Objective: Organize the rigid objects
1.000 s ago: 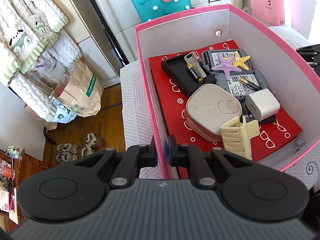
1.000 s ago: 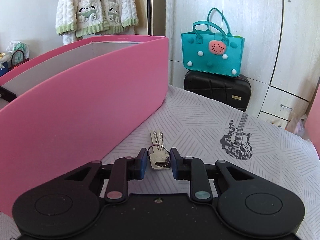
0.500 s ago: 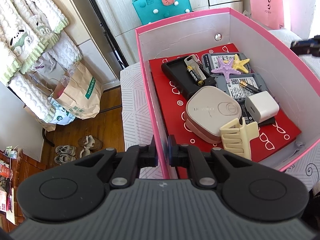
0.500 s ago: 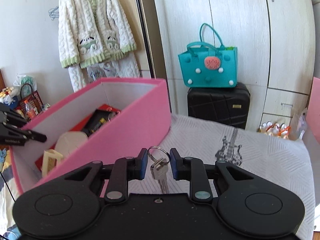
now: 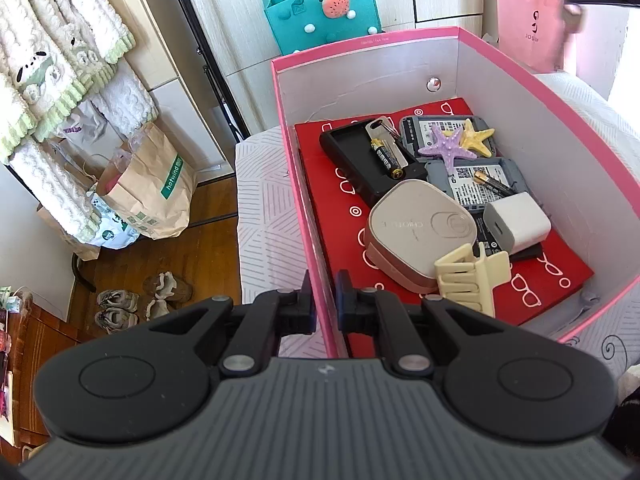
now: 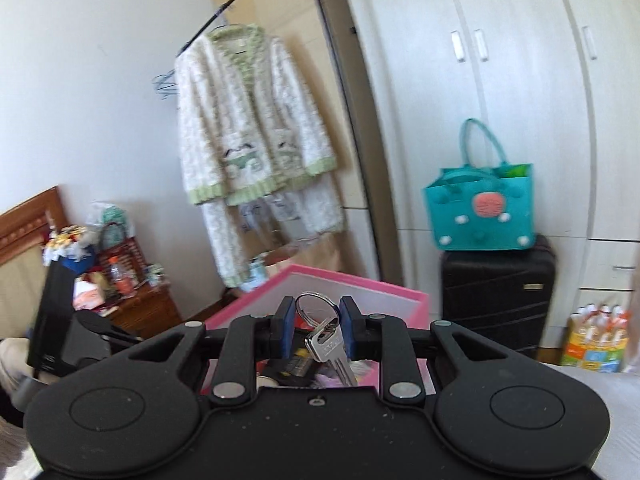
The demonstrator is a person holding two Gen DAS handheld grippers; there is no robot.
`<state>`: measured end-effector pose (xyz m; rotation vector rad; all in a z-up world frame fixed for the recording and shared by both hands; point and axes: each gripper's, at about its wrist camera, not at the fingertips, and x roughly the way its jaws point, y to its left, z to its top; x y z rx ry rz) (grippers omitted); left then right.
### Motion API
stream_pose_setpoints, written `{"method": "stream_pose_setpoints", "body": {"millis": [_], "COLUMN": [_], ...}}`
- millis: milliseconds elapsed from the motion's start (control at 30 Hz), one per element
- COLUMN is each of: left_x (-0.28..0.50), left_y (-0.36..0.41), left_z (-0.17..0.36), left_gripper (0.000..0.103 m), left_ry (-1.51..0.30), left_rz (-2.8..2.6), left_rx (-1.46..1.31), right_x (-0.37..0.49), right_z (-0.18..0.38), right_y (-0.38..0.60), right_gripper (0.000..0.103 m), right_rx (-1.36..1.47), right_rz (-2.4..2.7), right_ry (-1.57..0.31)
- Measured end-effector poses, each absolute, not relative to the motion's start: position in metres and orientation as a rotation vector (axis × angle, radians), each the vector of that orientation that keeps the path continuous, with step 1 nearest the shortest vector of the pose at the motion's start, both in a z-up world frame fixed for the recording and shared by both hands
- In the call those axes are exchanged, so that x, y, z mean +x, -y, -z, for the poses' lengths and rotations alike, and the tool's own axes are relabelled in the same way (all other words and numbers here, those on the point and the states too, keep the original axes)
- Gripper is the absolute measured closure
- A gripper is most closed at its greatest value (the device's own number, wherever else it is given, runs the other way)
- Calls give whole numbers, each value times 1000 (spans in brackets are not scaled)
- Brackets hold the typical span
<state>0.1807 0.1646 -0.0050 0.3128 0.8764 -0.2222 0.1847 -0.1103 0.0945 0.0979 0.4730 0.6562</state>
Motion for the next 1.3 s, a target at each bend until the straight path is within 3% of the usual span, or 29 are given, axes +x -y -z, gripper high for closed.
{"method": "stream_pose_setpoints", "body": {"millis": [400, 567, 900, 1167, 1233, 1300], "left_x": [181, 181, 186, 171, 165, 157], "left_y": [-169, -173, -181, -188, -187, -186], "left_z": [5, 5, 6, -17, -27, -38], "left_gripper": [95, 95, 95, 95, 93, 79], "left_ry": [-875, -876, -881, -832, -812, -794], "left_rz": [229, 236, 234, 192, 164, 138], "left_rx": [266, 245, 168, 95, 92, 87], "right_x": [256, 256, 209, 157, 148, 140], "right_z": [-56, -56, -68, -78, -82, -87], "right_y": [10, 5, 53, 86, 92, 97], "right_gripper": [74, 72, 54, 46, 43, 43], "right_rx": [50, 21, 100, 70, 72, 76], "right_rz": [-764, -774, -709, -623, -618, -604], "right_ry": [-691, -663, -651, -619, -605, -594]}}
